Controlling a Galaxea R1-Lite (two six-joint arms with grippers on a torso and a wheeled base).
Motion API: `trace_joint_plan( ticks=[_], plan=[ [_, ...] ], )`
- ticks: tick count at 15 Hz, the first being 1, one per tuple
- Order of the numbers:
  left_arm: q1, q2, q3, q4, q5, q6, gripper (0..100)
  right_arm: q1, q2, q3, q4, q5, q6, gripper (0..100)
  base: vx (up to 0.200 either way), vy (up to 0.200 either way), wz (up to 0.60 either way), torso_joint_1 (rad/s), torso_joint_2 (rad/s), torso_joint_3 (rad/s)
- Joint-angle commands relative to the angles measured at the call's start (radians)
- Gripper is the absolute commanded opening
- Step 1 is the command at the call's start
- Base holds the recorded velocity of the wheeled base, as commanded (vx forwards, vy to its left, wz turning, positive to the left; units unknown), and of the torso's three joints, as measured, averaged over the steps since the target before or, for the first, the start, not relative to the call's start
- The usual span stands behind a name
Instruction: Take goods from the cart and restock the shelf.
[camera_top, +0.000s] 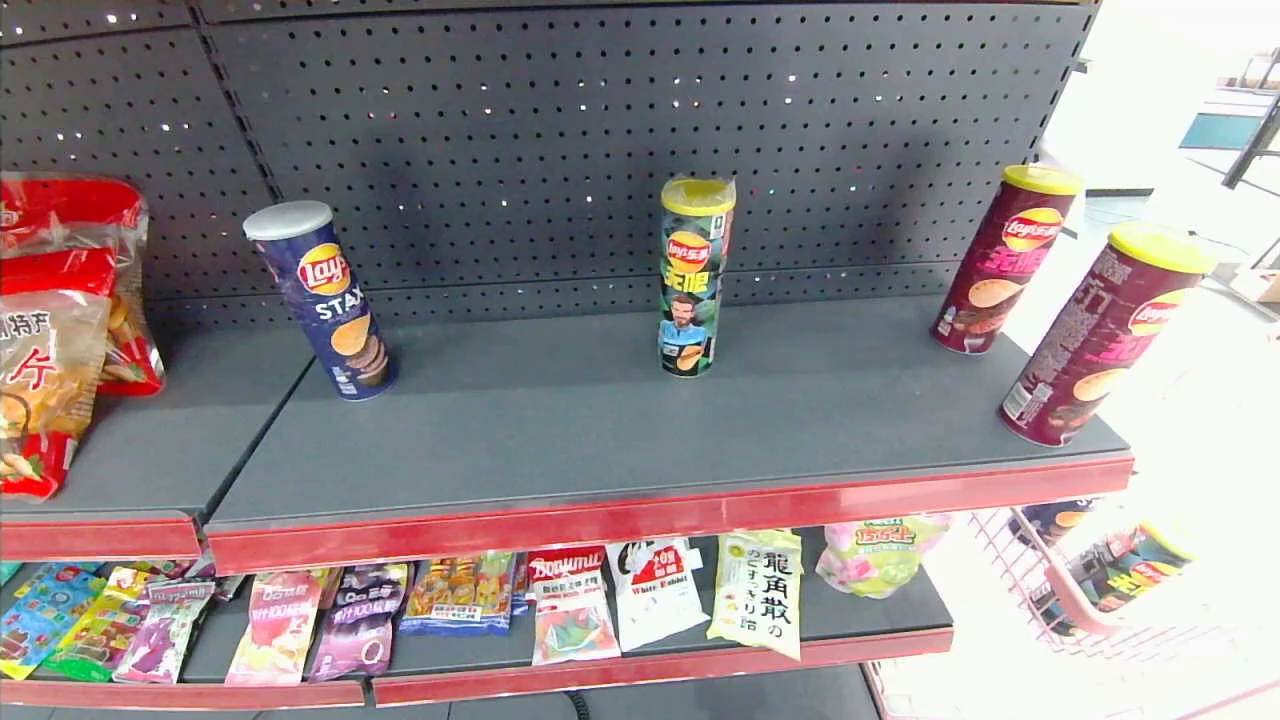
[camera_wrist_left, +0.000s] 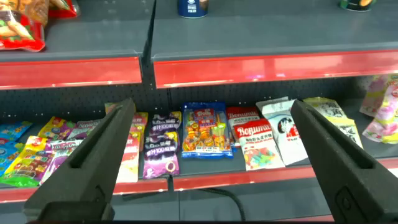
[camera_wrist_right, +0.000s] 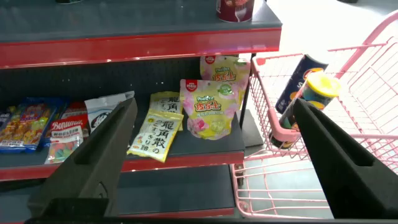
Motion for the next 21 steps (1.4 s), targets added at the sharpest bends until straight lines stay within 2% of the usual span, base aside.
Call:
trace_joint_plan(
  ticks=[1,2,21],
  plan=[
    [0.000,0.000,-0.001,0.000,0.000,-0.001,100,0.001,0.000,0.000,0.000,0.000,0.000,100,0.000,0.000,0.00,0.000,0.00,0.000],
    [0.000,0.000,0.000,0.000,0.000,-0.001,100,0.001,0.000,0.000,0.000,0.001,0.000,100,0.000,0.000,0.00,0.000,0.00,0.000],
    [0.000,0.000,0.000,0.000,0.001,0.001,100,0.000,0.000,0.000,0.001,-0.002,-0.001,100,0.000,-0.200,0.00,0.004,0.00,0.001]
  ],
)
